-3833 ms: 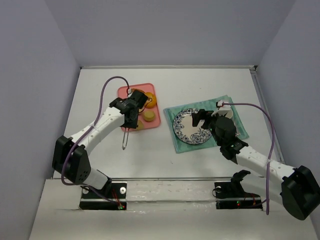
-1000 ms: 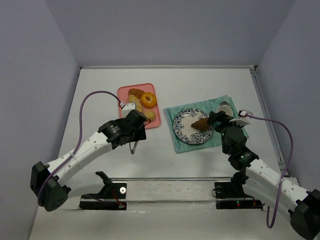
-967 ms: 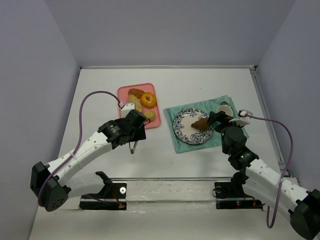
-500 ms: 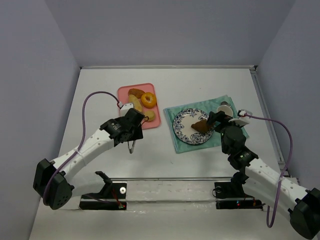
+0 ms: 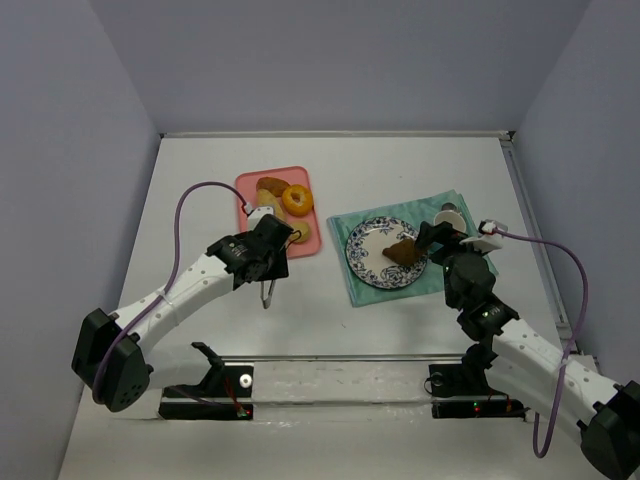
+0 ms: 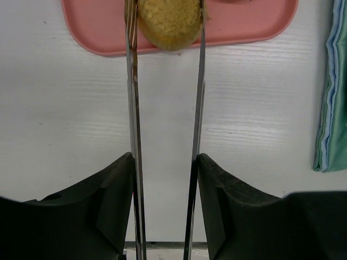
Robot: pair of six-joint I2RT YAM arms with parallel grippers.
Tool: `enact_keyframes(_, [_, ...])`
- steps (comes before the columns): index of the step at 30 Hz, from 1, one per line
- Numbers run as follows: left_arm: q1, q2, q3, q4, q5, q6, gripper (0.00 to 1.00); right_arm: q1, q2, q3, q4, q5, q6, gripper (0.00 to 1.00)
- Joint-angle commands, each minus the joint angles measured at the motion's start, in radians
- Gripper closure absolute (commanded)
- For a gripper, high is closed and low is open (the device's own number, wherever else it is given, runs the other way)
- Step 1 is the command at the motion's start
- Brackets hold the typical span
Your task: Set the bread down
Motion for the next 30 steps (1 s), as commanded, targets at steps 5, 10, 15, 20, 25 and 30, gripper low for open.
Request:
enact_keyframes(5, [0.005, -0.014, 0.010, -0.015, -0.012, 0.011, 0.53, 0.006, -0.010, 0.021, 0.051, 0.029, -0.009, 0.00])
enact_keyframes(10, [0.005, -0.052, 0.079, -0.043, -0.024, 0.018, 0.57, 0.006, -0.016, 0.020, 0.051, 0.029, -0.009, 0.00])
enact_keyframes(15, [0.003, -0.106, 0.127, -0.021, 0.016, 0.046, 0.58, 0.006, -0.019, 0.018, 0.053, 0.030, -0.009, 0.00])
enact_keyframes(20, [-0.018, -0.145, 0.132, 0.095, 0.160, 0.090, 0.58, 0.006, -0.018, 0.020, 0.053, 0.035, -0.007, 0.00])
enact_keyframes(25, [-0.162, -0.091, 0.173, 0.174, 0.176, 0.103, 0.58, 0.006, -0.019, 0.020, 0.053, 0.037, -0.009, 0.00])
enact_keyframes(30, [-0.257, 0.010, 0.220, 0.212, 0.183, 0.130, 0.58, 0.006, -0.022, 0.018, 0.054, 0.035, -0.009, 0.00])
